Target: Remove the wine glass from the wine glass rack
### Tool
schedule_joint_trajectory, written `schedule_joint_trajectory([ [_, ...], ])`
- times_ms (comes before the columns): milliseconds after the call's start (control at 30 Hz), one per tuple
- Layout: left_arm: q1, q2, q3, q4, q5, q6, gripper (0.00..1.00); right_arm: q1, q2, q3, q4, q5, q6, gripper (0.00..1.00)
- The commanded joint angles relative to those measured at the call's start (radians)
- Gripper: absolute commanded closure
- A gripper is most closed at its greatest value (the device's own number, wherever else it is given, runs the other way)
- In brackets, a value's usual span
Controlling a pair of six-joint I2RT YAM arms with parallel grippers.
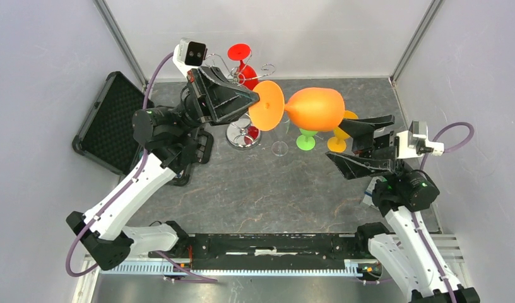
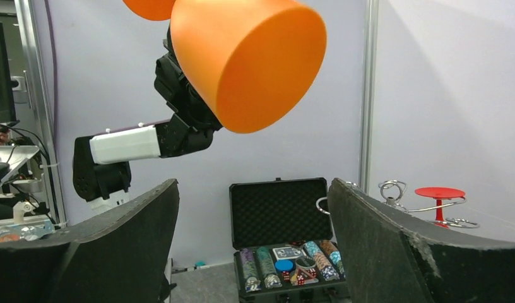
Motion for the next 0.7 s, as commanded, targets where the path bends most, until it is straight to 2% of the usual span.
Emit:
schedule_joint_trajectory([
  [0, -0.001, 0.028, 0.004, 0.052, -0.007, -0.005, 0.98, 0.003, 0.038, 0.027, 0.106, -0.033, 0.025, 0.1],
  [133, -0.001, 0.049, -0.009, 0.083, 0.0, -0.05, 0.98, 0.005, 0.119, 0.055, 0.373, -0.04, 0.2, 0.14],
  [233, -0.003, 0.059, -0.016, 0.091, 0.007, -0.063, 0.98, 0.016, 0.17, 0.079, 0.489, -0.035, 0.279, 0.2],
  [500, -0.01, 0.078, -0.041, 0.123, 0.002, -0.095, 0.98, 0.065, 0.197, 0.134, 0.507, -0.008, 0.287, 0.37],
  [667, -0.011, 0.091, -0.063, 0.193, -0.024, -0.15, 0.98, 0.092, 0.206, 0.154, 0.559, 0.019, 0.305, 0.62],
])
